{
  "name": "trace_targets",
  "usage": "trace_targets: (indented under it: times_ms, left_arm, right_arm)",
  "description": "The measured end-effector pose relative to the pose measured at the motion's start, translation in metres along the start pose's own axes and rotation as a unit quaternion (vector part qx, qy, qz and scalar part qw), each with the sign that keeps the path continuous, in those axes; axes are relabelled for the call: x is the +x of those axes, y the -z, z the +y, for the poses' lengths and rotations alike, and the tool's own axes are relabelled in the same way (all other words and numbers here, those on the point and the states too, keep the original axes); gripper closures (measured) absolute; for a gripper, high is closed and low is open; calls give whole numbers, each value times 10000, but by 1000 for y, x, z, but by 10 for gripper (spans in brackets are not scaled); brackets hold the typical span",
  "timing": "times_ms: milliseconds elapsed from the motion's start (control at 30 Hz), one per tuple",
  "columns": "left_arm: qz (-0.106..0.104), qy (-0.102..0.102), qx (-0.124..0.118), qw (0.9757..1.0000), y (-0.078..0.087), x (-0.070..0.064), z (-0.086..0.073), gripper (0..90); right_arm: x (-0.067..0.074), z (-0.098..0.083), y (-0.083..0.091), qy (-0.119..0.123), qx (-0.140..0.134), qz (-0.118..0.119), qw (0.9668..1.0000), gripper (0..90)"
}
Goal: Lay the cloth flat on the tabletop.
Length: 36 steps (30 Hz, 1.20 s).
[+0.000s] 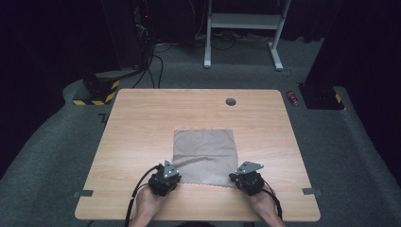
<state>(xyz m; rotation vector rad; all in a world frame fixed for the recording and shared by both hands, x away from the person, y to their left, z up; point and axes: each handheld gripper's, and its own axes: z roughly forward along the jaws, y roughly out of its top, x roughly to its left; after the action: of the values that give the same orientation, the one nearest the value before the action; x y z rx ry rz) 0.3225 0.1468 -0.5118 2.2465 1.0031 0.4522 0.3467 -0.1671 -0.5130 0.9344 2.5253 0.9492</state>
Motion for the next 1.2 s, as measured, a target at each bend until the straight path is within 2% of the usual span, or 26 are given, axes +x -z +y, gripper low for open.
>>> trace_targets:
  times_ms: [33,233,300,367,400,433,533,567,667,733,800,867,967,1033,1100,1200]
  left_arm:
    - [-32,-71,44,10000,1,-1,0,879]
    - [-369,-145,236,9989,9,-10,-3,892]
    - [-489,-164,167,9985,11,-11,-2,864]
    - [-518,-131,94,9985,11,-12,0,797]
    - [-449,-158,21,9989,10,-10,3,797]
    - [-376,-141,-40,9992,9,-9,6,755]
    - [-228,15,-216,9995,0,-1,19,663]
    - [-197,36,-226,9995,-3,2,23,631]
    - [-114,130,-150,9997,-15,10,30,613]
    - [-33,117,-30,9999,-20,13,30,601]
    - [-69,141,70,9999,-23,14,26,591]
    - [-114,237,-41,9996,-20,15,20,577]
    - [-62,258,-22,9996,-17,17,16,556]
    - [19,295,-35,9996,-16,19,17,525]
    - [56,376,-147,9992,-16,23,19,492]
    - [107,452,-315,9984,-19,29,28,477]
  right_arm:
    - [0,-1,1,41,14,8,10000,898]
    - [1,-2,5,105,100,112,9998,898]
    - [2,-3,8,62,-2,178,9998,849]
    - [3,-2,9,57,-72,218,9997,824]
    - [4,-1,10,42,-131,242,9996,804]
    - [5,2,9,84,-157,234,9996,790]
    - [7,8,2,90,-136,234,9996,764]
    - [7,9,-2,110,-64,249,9996,761]
    - [8,7,-5,158,50,264,9995,754]
    - [9,3,-2,155,27,267,9995,753]
    - [11,-2,2,201,-6,230,9995,753]
    - [13,-6,6,235,-29,214,9995,753]
    - [14,-7,8,277,32,224,9994,737]
    - [13,-3,7,204,79,295,9993,664]
    - [10,3,4,-15,-135,290,9995,622]
    - [10,9,-1,-114,-281,223,9993,598]
